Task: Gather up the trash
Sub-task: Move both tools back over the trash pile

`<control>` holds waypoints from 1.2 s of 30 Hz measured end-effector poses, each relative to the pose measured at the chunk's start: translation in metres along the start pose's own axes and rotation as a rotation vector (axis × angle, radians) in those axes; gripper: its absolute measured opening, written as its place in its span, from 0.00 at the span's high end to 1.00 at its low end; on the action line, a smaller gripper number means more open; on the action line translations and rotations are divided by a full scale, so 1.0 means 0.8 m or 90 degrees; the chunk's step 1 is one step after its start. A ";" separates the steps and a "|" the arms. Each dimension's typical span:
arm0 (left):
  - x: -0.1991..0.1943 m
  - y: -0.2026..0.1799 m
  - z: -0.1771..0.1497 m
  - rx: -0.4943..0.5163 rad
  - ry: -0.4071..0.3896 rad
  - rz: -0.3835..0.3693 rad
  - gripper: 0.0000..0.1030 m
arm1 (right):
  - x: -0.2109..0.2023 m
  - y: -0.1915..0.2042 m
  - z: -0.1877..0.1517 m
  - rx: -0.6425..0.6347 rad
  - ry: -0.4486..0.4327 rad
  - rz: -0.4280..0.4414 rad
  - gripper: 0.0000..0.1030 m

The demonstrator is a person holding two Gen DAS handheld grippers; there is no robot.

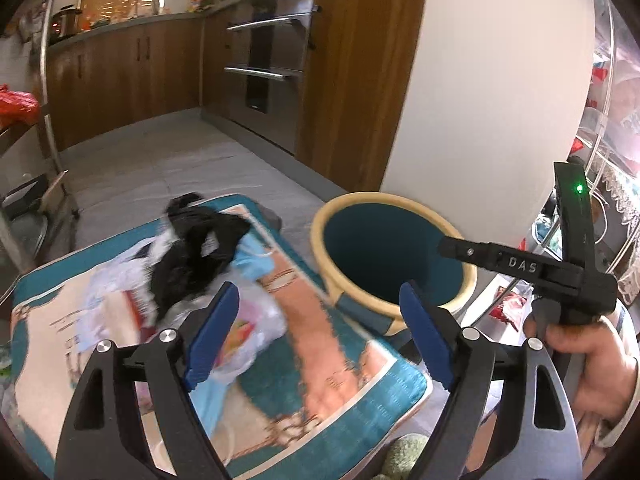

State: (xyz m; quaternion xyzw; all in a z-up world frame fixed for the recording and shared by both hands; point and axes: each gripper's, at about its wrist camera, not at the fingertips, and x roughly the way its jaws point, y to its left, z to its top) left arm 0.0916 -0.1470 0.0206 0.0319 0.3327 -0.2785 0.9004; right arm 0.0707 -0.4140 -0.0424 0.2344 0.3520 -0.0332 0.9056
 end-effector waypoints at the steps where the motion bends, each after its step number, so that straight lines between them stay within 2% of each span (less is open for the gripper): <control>1: -0.005 0.005 -0.003 -0.003 -0.002 0.007 0.21 | 0.000 0.003 0.000 -0.005 0.000 0.001 0.25; 10: -0.039 0.072 -0.036 -0.059 0.005 0.075 0.20 | -0.007 0.053 -0.012 -0.087 0.004 0.025 0.19; 14: -0.037 0.094 -0.053 -0.088 0.025 0.093 0.20 | -0.009 0.072 -0.020 -0.114 0.011 0.039 0.19; 21: -0.026 0.115 -0.071 -0.089 0.056 0.133 0.21 | -0.002 0.107 -0.033 -0.151 0.035 0.081 0.18; 24: -0.022 0.125 -0.075 -0.095 0.059 0.139 0.30 | 0.003 0.122 -0.040 -0.170 0.049 0.099 0.18; 26: -0.017 0.127 -0.075 -0.091 0.063 0.129 0.40 | 0.004 0.130 -0.044 -0.178 0.054 0.104 0.18; 36: 0.009 0.112 -0.052 -0.008 0.037 0.110 0.46 | 0.009 0.128 -0.050 -0.173 0.074 0.099 0.18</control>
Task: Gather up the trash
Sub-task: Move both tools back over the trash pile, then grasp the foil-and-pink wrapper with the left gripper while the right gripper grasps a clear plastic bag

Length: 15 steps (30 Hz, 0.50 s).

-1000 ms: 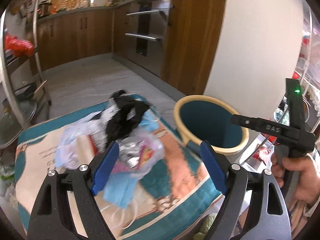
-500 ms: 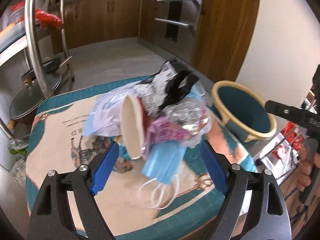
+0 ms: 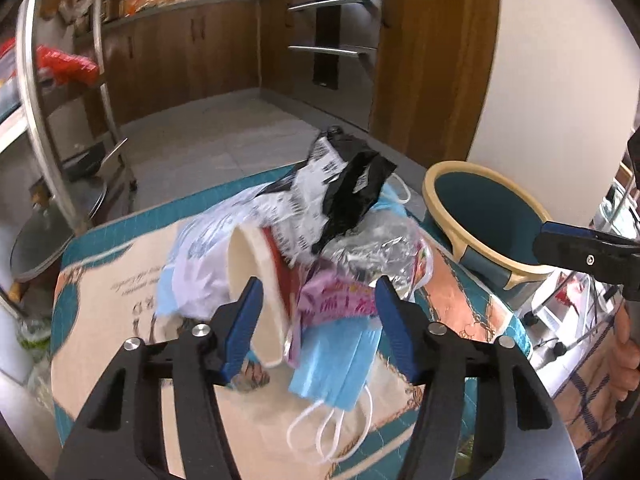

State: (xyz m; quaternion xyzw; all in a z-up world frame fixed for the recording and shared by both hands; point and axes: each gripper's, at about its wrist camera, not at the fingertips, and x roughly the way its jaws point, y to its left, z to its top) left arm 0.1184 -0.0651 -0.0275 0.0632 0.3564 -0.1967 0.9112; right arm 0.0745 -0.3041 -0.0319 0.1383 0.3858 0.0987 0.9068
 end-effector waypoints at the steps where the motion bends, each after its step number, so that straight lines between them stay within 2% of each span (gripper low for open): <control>1: 0.003 -0.003 0.002 0.011 0.002 -0.003 0.48 | 0.000 -0.002 0.000 0.004 0.001 -0.001 0.18; 4: 0.013 -0.012 0.004 0.044 0.015 -0.005 0.49 | 0.000 -0.011 -0.001 0.018 0.003 -0.006 0.18; 8: 0.018 -0.017 0.000 0.055 0.034 -0.022 0.60 | 0.000 -0.016 -0.001 0.036 0.004 -0.006 0.18; 10: 0.016 -0.019 -0.001 0.059 0.034 -0.029 0.61 | 0.000 -0.016 0.000 0.042 0.005 -0.003 0.18; 12: 0.015 -0.018 -0.001 0.053 0.034 -0.034 0.67 | 0.001 -0.015 0.001 0.041 0.006 -0.001 0.18; 15: 0.013 -0.015 -0.002 0.046 0.039 -0.041 0.82 | 0.003 -0.013 0.001 0.037 0.009 0.000 0.18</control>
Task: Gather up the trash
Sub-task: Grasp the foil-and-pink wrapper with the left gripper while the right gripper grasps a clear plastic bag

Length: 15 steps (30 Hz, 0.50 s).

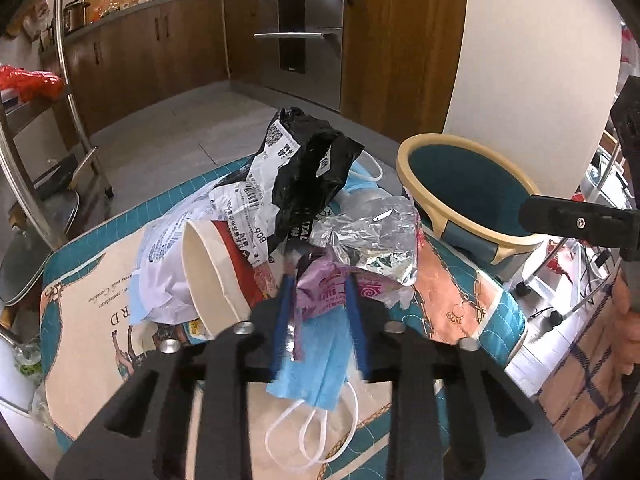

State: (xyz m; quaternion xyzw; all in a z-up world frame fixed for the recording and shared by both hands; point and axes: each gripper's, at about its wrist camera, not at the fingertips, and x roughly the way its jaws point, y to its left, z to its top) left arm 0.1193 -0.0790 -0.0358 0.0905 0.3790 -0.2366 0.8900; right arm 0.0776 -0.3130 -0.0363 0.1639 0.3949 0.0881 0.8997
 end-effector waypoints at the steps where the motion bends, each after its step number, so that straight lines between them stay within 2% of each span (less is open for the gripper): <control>1: 0.000 0.001 0.000 -0.003 0.002 -0.005 0.89 | 0.000 0.000 0.000 0.002 0.000 0.000 0.18; 9: -0.019 -0.005 -0.001 -0.006 -0.011 -0.055 0.94 | 0.001 -0.004 0.003 0.025 -0.001 0.005 0.18; 15: -0.056 0.012 0.005 -0.025 -0.039 -0.042 0.94 | 0.001 0.004 0.007 0.020 -0.007 0.012 0.18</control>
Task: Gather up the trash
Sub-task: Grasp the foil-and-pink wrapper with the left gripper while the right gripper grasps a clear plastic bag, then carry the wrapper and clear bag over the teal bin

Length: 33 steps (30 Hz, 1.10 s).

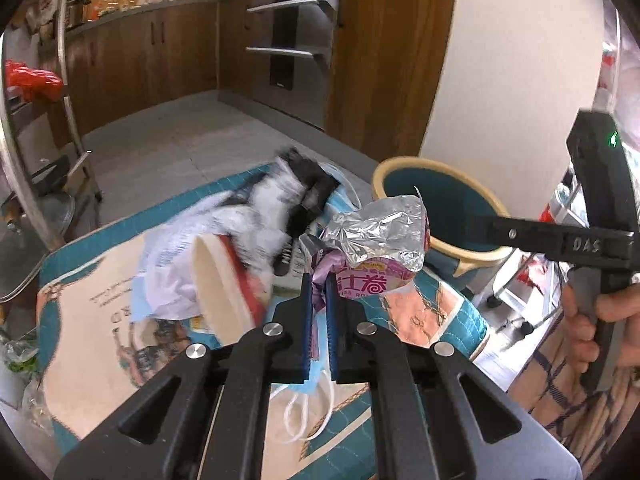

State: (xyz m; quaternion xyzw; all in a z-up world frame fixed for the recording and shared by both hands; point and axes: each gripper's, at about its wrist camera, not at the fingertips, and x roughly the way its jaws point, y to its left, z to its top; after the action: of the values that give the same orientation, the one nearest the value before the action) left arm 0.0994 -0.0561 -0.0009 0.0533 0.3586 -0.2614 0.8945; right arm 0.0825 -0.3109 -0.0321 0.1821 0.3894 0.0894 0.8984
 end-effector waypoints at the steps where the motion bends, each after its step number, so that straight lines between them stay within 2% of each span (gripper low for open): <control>1: -0.005 0.004 0.001 -0.008 -0.004 0.001 0.94 | 0.000 0.003 0.001 -0.002 -0.002 0.003 0.18; 11: -0.079 0.076 0.008 -0.131 -0.077 0.013 0.95 | 0.037 0.014 -0.002 -0.034 0.042 -0.011 0.18; 15: -0.088 0.091 0.005 -0.164 -0.094 0.015 0.95 | 0.066 0.015 0.002 -0.043 0.064 -0.025 0.18; 21: -0.082 0.094 -0.007 -0.181 -0.090 0.003 0.95 | 0.105 0.008 0.006 -0.038 0.082 -0.035 0.19; 22: -0.081 0.092 -0.008 -0.178 -0.088 0.002 0.95 | 0.111 0.008 0.004 -0.039 0.085 -0.034 0.23; 23: -0.079 0.091 -0.008 -0.174 -0.087 0.002 0.95 | 0.114 0.008 0.002 -0.041 0.089 -0.032 0.36; 24: -0.079 0.090 -0.009 -0.173 -0.086 0.000 0.95 | 0.117 0.008 0.000 -0.046 0.097 -0.030 0.53; 27: -0.078 0.085 -0.010 -0.169 -0.085 -0.003 0.95 | 0.120 0.015 -0.007 -0.071 0.112 -0.027 0.73; 30: -0.076 0.081 -0.011 -0.165 -0.084 -0.002 0.95 | 0.113 0.019 -0.010 -0.085 0.113 -0.026 0.82; 33: -0.075 0.079 -0.011 -0.162 -0.083 -0.004 0.94 | 0.102 0.018 -0.011 -0.081 0.108 -0.035 0.85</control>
State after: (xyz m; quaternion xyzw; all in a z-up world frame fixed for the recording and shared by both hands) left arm 0.0900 0.0263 0.0268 -0.0785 0.3298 -0.2194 0.9148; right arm 0.1314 -0.2708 -0.0864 0.1056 0.4623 0.1046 0.8742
